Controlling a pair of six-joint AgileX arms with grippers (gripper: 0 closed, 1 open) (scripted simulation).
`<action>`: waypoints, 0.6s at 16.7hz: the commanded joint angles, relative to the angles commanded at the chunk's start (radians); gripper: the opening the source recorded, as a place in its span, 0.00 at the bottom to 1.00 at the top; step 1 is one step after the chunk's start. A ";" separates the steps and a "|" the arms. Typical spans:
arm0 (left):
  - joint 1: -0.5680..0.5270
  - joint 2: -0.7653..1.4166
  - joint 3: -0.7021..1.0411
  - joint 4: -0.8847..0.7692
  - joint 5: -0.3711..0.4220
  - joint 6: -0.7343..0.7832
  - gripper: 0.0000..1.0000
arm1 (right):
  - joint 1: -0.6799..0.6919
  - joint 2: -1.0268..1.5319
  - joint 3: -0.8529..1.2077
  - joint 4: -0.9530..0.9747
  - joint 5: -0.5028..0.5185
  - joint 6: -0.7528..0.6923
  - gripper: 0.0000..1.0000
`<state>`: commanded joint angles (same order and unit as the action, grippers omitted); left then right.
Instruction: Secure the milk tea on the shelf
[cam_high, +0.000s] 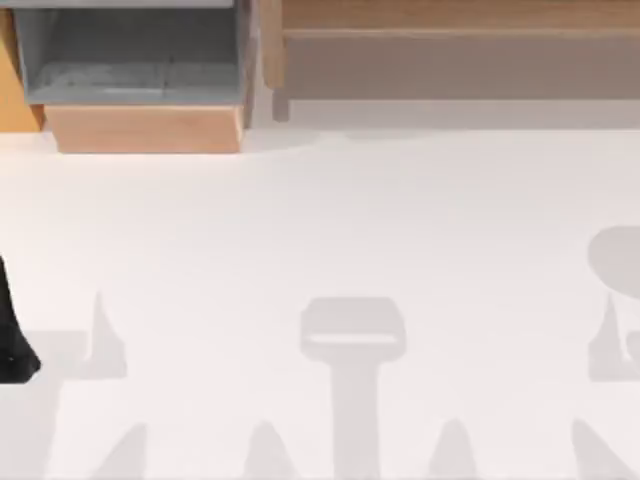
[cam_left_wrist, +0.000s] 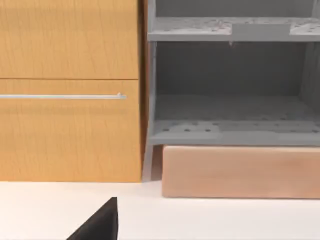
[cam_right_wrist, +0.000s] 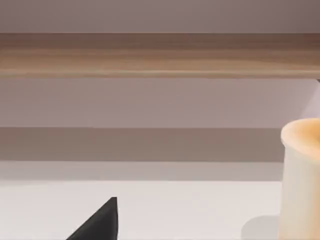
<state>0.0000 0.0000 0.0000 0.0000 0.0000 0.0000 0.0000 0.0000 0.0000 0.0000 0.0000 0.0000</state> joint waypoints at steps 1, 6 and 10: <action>0.000 0.000 0.000 0.000 0.000 0.000 1.00 | 0.000 0.000 0.000 0.000 0.000 0.000 1.00; 0.000 0.000 0.000 0.000 0.000 0.000 1.00 | -0.047 0.109 0.013 0.096 -0.043 -0.010 1.00; 0.000 0.000 0.000 0.000 0.000 0.000 1.00 | -0.149 0.368 0.039 0.302 -0.136 -0.031 1.00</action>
<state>0.0000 0.0000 0.0000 0.0000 0.0000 0.0000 -0.1487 0.3680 0.0394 0.3024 -0.1363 -0.0311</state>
